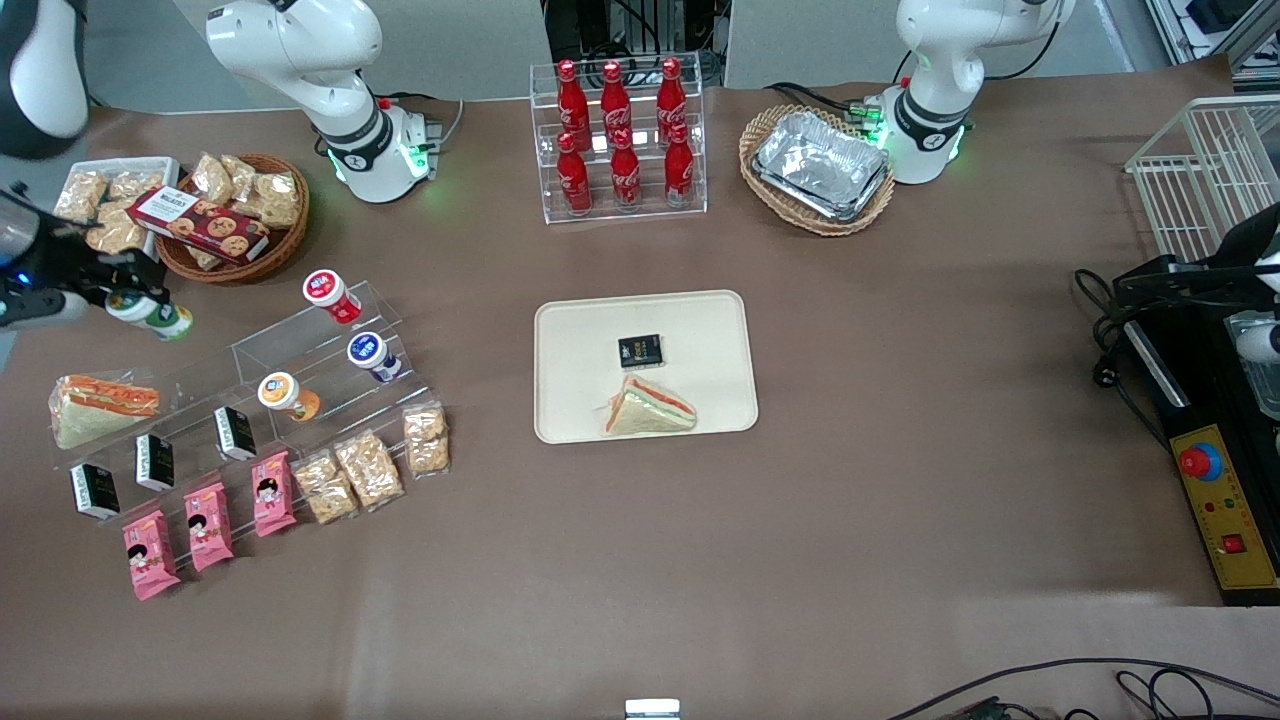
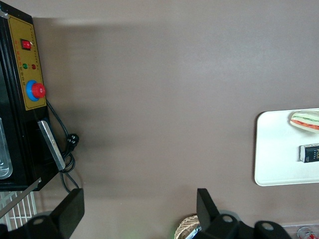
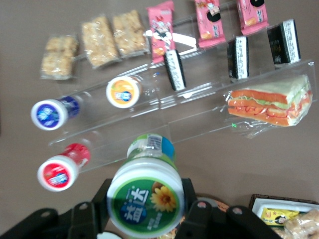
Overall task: Place green gum on tray
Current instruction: 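Lift the green gum bottle and carry it over the cream tray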
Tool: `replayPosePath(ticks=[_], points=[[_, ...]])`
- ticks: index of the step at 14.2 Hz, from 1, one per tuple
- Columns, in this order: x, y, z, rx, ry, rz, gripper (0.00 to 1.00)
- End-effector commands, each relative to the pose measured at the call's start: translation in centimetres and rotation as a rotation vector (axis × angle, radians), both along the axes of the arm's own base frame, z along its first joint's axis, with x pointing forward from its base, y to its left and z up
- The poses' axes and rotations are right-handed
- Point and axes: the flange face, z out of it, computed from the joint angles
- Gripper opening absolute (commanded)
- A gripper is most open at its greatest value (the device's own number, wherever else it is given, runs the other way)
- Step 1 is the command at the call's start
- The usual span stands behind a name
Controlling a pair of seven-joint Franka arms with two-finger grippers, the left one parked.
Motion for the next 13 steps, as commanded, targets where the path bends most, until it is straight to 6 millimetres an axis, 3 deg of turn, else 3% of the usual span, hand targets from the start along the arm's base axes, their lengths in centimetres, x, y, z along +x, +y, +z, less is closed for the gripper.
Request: replayPosePath(ticks=[1,5,8,11,13], points=[[0.8,5.5,4.7,-0.003,0.025,-0.002,0.04],[-0.4,15.2,7.7,-0.019,0.061,-0.084,0.0],[-2.0,24.2,8.7,-0.021,0.053,-0.181,0.0],[-3.6,32.2,7.6,-0.014,0.05,-0.257,0.0],[-3.8,36.1,5.6,-0.014,0.038,-0.295,0.0]])
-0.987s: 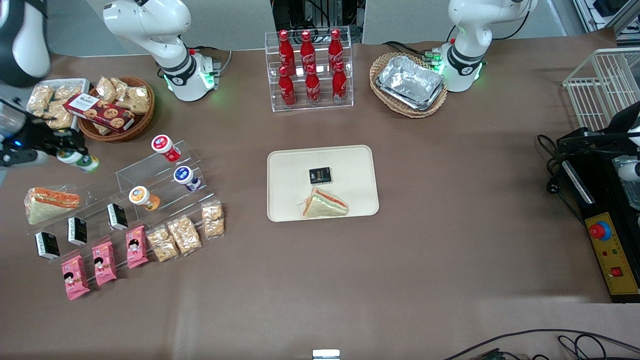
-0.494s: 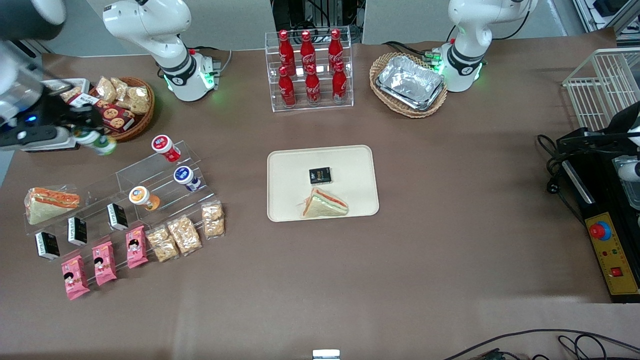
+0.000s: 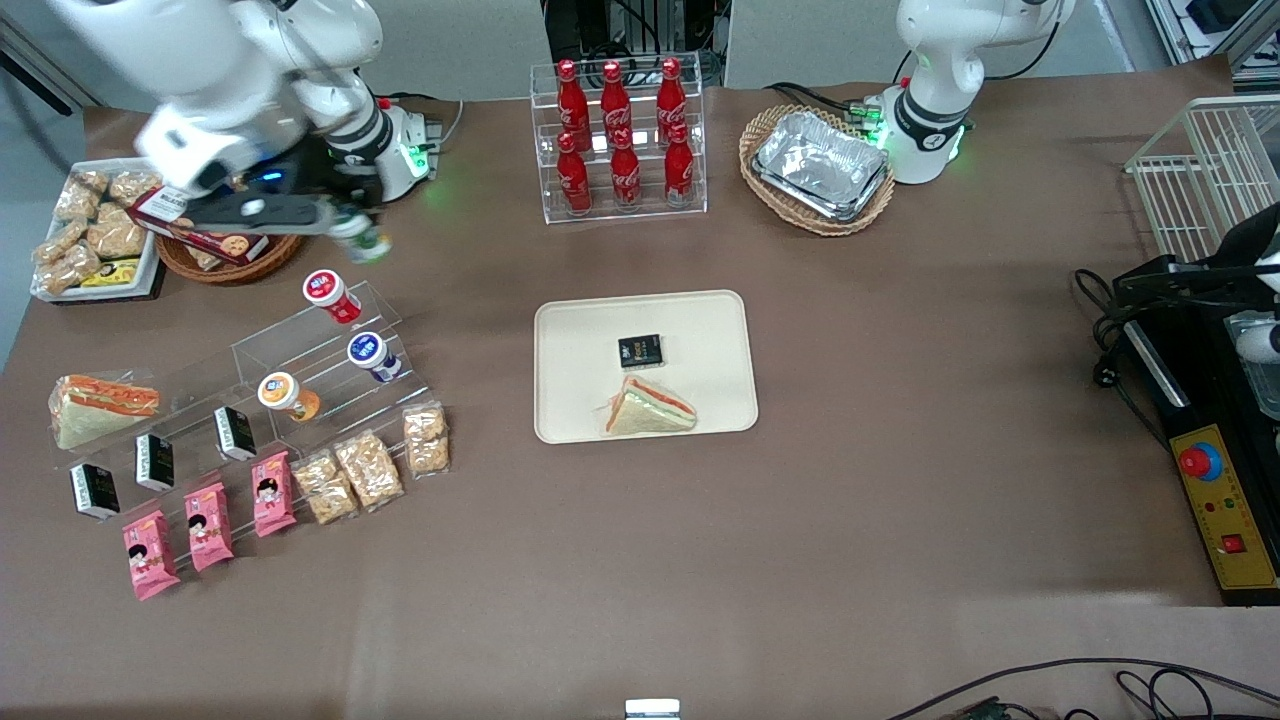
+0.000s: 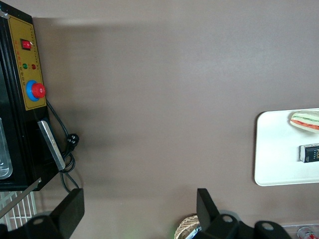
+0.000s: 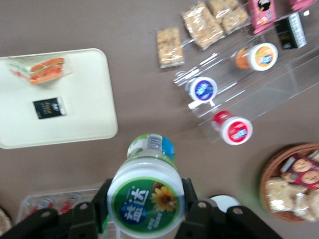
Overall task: Place green gum on tray
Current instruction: 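Lift the green gum bottle and carry it over the cream tray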
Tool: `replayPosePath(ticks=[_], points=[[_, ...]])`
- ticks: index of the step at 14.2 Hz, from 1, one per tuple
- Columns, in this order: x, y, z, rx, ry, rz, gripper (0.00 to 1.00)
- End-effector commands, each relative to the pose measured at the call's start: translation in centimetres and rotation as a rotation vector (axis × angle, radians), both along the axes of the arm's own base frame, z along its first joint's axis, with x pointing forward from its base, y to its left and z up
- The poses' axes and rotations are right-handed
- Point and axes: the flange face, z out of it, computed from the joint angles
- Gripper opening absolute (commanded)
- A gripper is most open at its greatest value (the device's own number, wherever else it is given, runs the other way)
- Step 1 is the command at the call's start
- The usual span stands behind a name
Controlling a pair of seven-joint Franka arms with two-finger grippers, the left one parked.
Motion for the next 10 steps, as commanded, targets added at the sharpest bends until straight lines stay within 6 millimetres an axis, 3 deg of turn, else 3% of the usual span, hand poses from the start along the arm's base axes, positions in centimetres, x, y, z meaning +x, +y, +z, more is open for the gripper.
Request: replayPosePath(ticks=[1,5,8,10], points=[[0.5,6.1,-3.2,0.026,0.002,-0.077,0.0],[-0.6,12.4,-10.7,0.047,-0.039,-0.136,0.0],[-0.7,14.1,-16.2,0.078,-0.058,-0.17,0.0],[-1.1,14.2,-20.4,0.068,-0.078,-0.163,0.0]])
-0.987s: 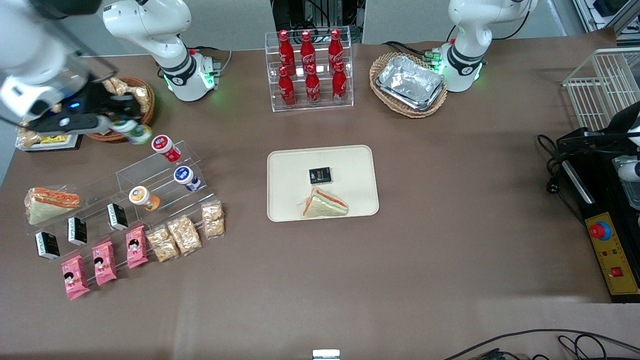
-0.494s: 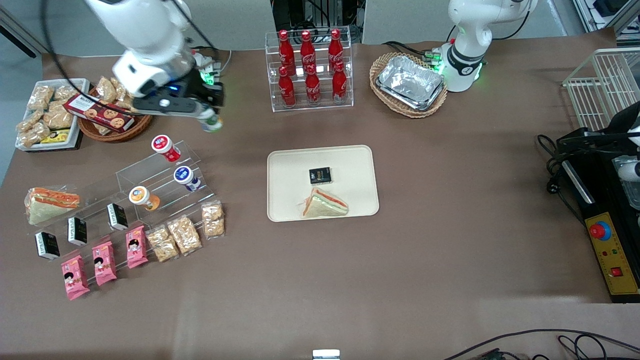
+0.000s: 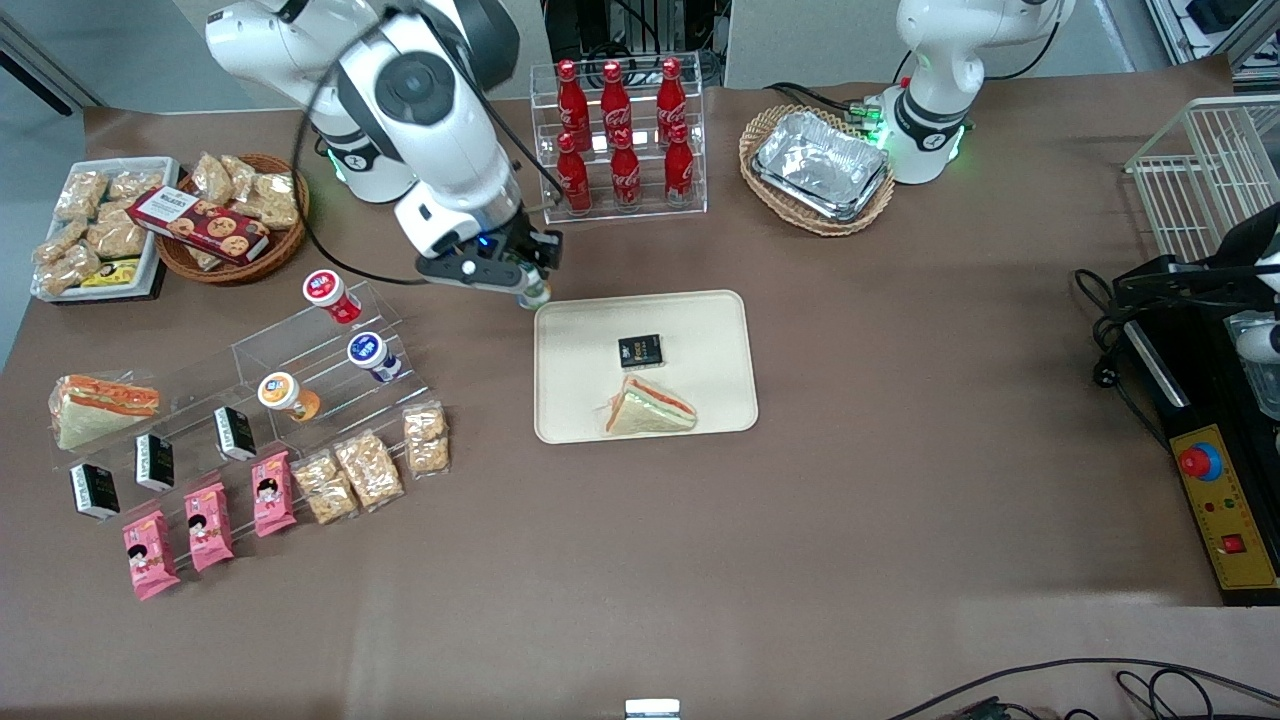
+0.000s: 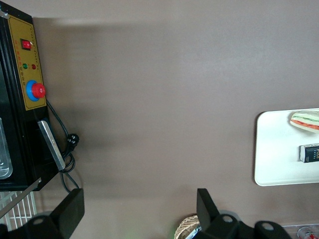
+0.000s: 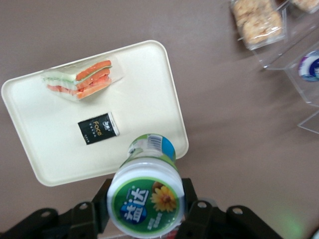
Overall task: Place green gum on tray
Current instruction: 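Lift the green gum bottle and carry it over the cream tray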
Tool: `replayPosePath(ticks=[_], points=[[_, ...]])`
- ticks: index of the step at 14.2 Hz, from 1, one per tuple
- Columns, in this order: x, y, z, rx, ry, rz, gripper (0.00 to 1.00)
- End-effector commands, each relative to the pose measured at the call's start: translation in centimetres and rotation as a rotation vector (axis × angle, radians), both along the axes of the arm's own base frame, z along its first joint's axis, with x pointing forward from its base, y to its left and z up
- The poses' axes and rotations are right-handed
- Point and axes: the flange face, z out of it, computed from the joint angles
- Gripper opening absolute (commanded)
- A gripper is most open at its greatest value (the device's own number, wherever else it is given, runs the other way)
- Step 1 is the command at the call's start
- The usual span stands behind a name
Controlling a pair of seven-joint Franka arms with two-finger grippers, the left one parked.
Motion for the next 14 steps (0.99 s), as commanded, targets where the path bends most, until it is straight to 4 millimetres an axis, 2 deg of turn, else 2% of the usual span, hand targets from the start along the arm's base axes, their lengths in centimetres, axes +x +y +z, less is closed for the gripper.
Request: replayPosePath(ticks=[1,5,8,11,12,14], points=[[-0.4,-0.1,-6.3,-0.005,-0.027,-0.012,0.0],[0.1,-0.1,-13.2,0.012,-0.003,0.012,0.0],[0.6,0.3,-16.9,0.028,0.016,0.001,0.0],[0.2,0.7,-19.8,-0.014,0.004,0.002,0.0],[-0.6,1.6,-20.6,-0.018,0.007,0.018,0.0],[-0.9,2.0,-21.8,-0.002,0.02,0.016,0.0]])
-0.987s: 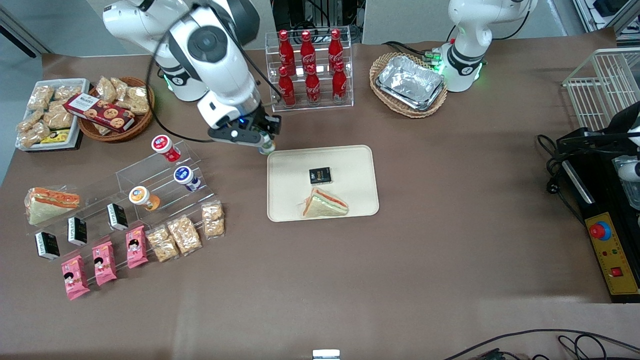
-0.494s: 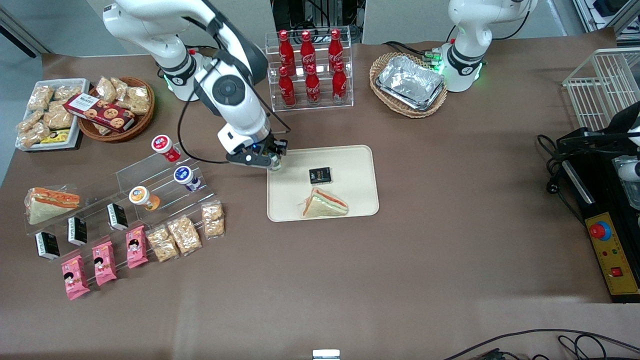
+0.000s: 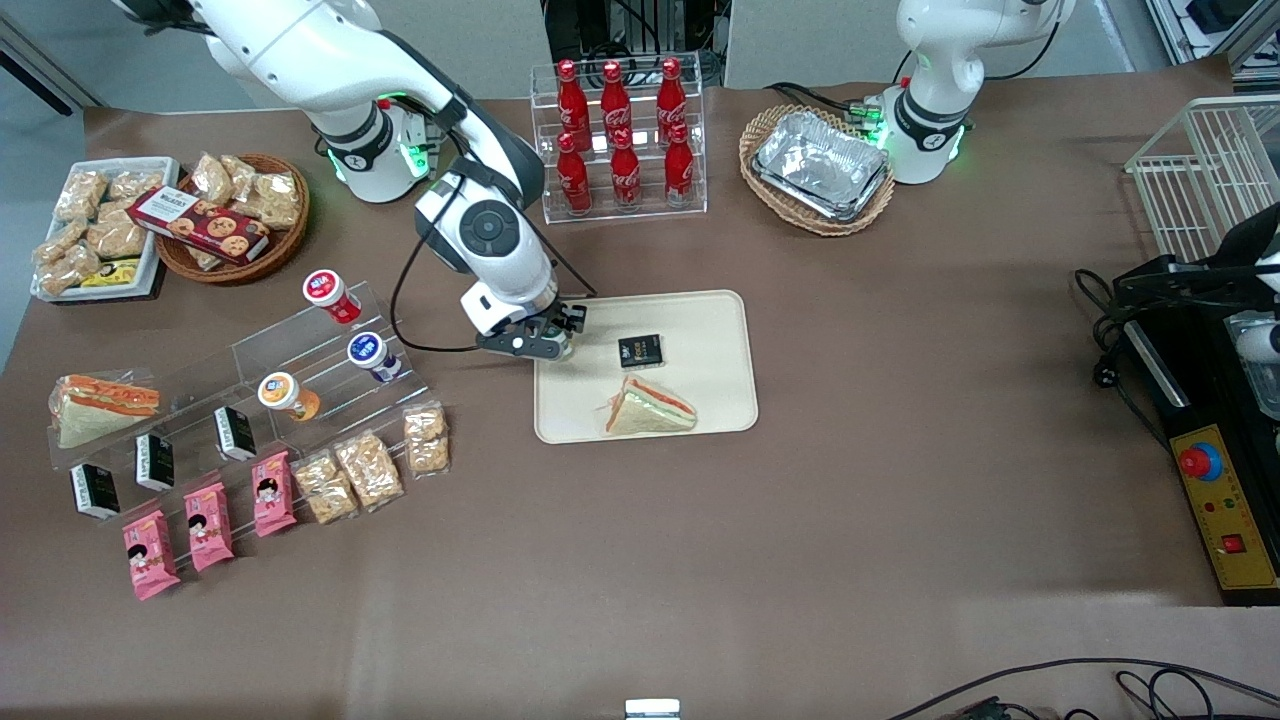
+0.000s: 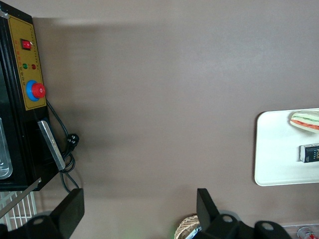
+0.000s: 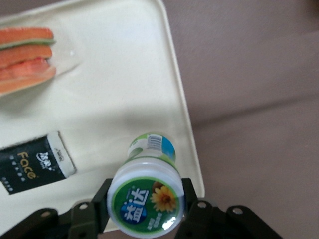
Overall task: Place green gum on tray
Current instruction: 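Lower the bottle onto the tray beside the black box and release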
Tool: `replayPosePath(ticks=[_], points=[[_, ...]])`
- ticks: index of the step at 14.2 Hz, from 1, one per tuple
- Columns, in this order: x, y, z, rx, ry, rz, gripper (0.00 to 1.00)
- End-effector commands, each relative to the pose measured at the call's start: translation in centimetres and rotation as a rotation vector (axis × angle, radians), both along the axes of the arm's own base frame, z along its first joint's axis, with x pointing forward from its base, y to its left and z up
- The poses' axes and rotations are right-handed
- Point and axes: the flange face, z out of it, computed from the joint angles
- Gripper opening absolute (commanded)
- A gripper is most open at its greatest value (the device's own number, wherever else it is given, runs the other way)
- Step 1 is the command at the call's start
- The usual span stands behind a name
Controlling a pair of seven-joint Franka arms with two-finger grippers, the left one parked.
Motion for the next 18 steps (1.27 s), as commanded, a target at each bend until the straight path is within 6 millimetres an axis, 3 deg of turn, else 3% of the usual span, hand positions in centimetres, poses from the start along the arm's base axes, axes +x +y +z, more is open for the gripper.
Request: replayPosePath(ticks=[1,7,8,11,13,14,18], points=[[-0.5,1.4,-1.7,0.021,0.0,-0.004,0.0],[-0.8,1.5,-2.9,0.025,0.02,-0.002,0.02],[-0.7,1.5,-3.0,0.026,0.022,-0.004,0.26],[-0.8,1.5,-3.3,0.025,0.028,-0.005,0.82],[-0.7,1.5,-3.2,0.026,0.027,-0.005,0.88],[-0.7,1.4,-3.2,0.025,0.027,-0.006,1.0],[-0.7,1.4,-3.2,0.026,0.027,-0.006,1.0]])
